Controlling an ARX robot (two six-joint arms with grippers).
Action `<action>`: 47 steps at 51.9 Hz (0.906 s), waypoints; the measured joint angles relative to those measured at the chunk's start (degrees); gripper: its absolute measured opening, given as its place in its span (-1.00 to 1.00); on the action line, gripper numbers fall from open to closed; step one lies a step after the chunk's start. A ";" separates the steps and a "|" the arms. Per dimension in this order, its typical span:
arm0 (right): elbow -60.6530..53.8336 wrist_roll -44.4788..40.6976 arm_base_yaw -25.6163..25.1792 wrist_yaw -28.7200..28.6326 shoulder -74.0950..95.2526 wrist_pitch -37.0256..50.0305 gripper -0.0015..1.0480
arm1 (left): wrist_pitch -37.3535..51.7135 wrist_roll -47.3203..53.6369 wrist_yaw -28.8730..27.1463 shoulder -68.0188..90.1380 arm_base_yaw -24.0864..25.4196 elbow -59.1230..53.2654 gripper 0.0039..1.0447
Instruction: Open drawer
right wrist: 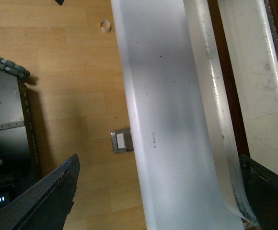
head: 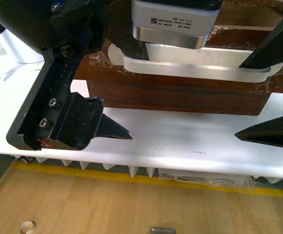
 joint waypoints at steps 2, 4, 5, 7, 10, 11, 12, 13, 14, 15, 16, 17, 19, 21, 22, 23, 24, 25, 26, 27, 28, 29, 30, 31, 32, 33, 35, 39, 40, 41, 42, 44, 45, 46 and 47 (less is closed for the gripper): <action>-0.96 1.51 -0.28 -0.68 -1.01 1.62 0.83 | 1.97 -1.90 1.07 -1.03 0.24 -1.22 0.89; -2.12 3.63 -0.85 -1.40 -2.75 3.26 0.83 | 4.76 -4.50 2.21 -2.67 0.72 -2.78 0.89; -2.64 4.15 -1.09 -1.42 -3.63 4.07 0.83 | 6.14 -5.20 2.64 -3.43 0.96 -3.41 0.89; -4.20 6.21 -1.75 -1.46 -6.08 6.40 0.83 | 9.44 -7.91 4.04 -5.51 1.64 -5.20 0.89; -6.34 8.35 -2.45 -1.77 -9.22 9.49 0.83 | 14.05 -10.95 5.01 -8.41 2.47 -7.91 0.89; -7.17 9.20 -2.69 -1.73 -10.27 10.56 0.83 | 15.65 -12.09 5.14 -9.44 2.75 -8.90 0.89; -7.61 9.68 -2.80 -1.64 -10.78 11.15 0.83 | 16.41 -12.87 5.18 -9.94 2.89 -9.42 0.89; -8.52 10.56 -3.04 -1.40 -11.82 12.37 0.83 | 18.12 -13.68 5.07 -10.91 3.15 -10.47 0.89; -8.79 11.02 -3.15 -1.31 -12.37 12.68 0.83 | 18.99 -14.60 4.94 -11.39 3.30 -11.02 0.89; -10.03 11.89 -3.37 -0.94 -13.42 14.29 0.83 | 20.81 -15.76 4.72 -12.33 3.61 -12.15 0.89; -11.58 13.33 -3.74 -0.31 -14.93 16.20 0.83 | 23.47 -17.29 4.61 -13.77 4.02 -13.92 0.89; -12.66 14.01 -4.02 0.11 -15.98 17.49 0.83 | 25.18 -18.47 4.52 -14.73 4.33 -15.12 0.89; -15.43 16.55 -4.74 1.36 -18.49 20.68 0.83 | 29.68 -22.05 3.52 -16.94 5.11 -18.25 0.89; -18.38 18.91 -5.66 2.64 -21.07 24.11 0.83 | 34.03 -24.76 2.75 -19.30 5.97 -21.55 0.89; -19.56 19.87 -6.08 3.13 -22.12 25.46 0.83 | 35.52 -26.18 2.51 -20.22 6.36 -22.86 0.89; -20.74 20.94 -6.56 3.58 -23.21 26.77 0.83 | 37.03 -27.47 2.08 -21.24 6.75 -24.24 0.89; -22.49 22.58 -7.28 4.33 -24.94 28.55 0.83 | 38.86 -29.09 1.57 -22.86 7.34 -26.36 0.89; -23.65 23.63 -7.74 4.85 -26.16 29.64 0.83 | 40.50 -30.40 1.31 -23.93 7.80 -27.74 0.89; -25.44 25.20 -8.46 5.64 -28.04 31.21 0.83 | 42.49 -32.81 0.52 -25.64 8.55 -29.75 0.89; -26.69 26.27 -8.96 6.23 -29.38 32.15 0.83 | 43.87 -33.90 -0.07 -26.84 9.07 -31.12 0.89; -27.89 27.08 -9.44 6.91 -30.73 33.00 0.83 | 45.18 -35.95 -0.52 -28.04 9.62 -32.44 0.89; -29.14 28.17 -9.92 7.61 -32.11 33.77 0.83 | 46.45 -37.20 -0.79 -29.22 10.19 -33.68 0.89; -30.34 29.53 -10.40 8.26 -33.48 34.40 0.83 | 47.69 -39.26 -1.38 -30.42 10.80 -34.93 0.89; -30.95 29.79 -10.64 8.59 -34.18 34.69 0.83 | 48.26 -39.69 -1.68 -31.01 11.10 -35.54 0.89; -32.13 31.12 -11.13 9.16 -35.56 35.21 0.83 | 49.42 -41.66 -2.36 -32.26 11.76 -36.83 0.89; -33.38 32.20 -11.65 9.84 -37.00 35.74 0.83 | 50.42 -42.84 -3.23 -33.44 12.44 -38.03 0.89; -35.17 33.75 -12.39 10.84 -39.19 36.46 0.83 | 51.65 -45.59 -4.33 -35.19 13.53 -39.87 0.89; -40.13 38.86 -14.36 14.05 -46.73 36.72 0.83 | 54.16 -53.72 -6.67 -40.44 18.03 -45.86 0.89; -41.29 40.46 -14.80 15.10 -49.07 36.50 0.83 | 54.21 -55.89 -6.99 -42.01 19.47 -47.60 0.89; -41.97 41.48 -14.97 15.72 -50.56 36.17 0.83 | 54.14 -56.92 -7.28 -43.15 20.39 -48.81 0.89; -42.64 42.27 -15.06 16.31 -52.17 35.69 0.83 | 53.96 -58.31 -7.37 -44.39 21.38 -49.99 0.89; -43.58 43.74 -15.12 17.66 -54.49 34.93 0.83 | 53.48 -60.41 -7.58 -46.29 22.64 -51.69 0.89; -44.19 44.92 -15.17 18.53 -56.02 34.38 0.83 | 53.00 -61.46 -7.91 -47.60 23.43 -52.76 0.89; -44.81 45.86 -15.17 19.34 -57.51 33.81 0.83 | 52.30 -62.53 -8.04 -49.03 24.24 -53.81 0.89; -45.11 46.31 -15.17 19.78 -58.27 33.51 0.83 | 51.45 -63.52 -8.15 -50.40 24.98 -54.71 0.89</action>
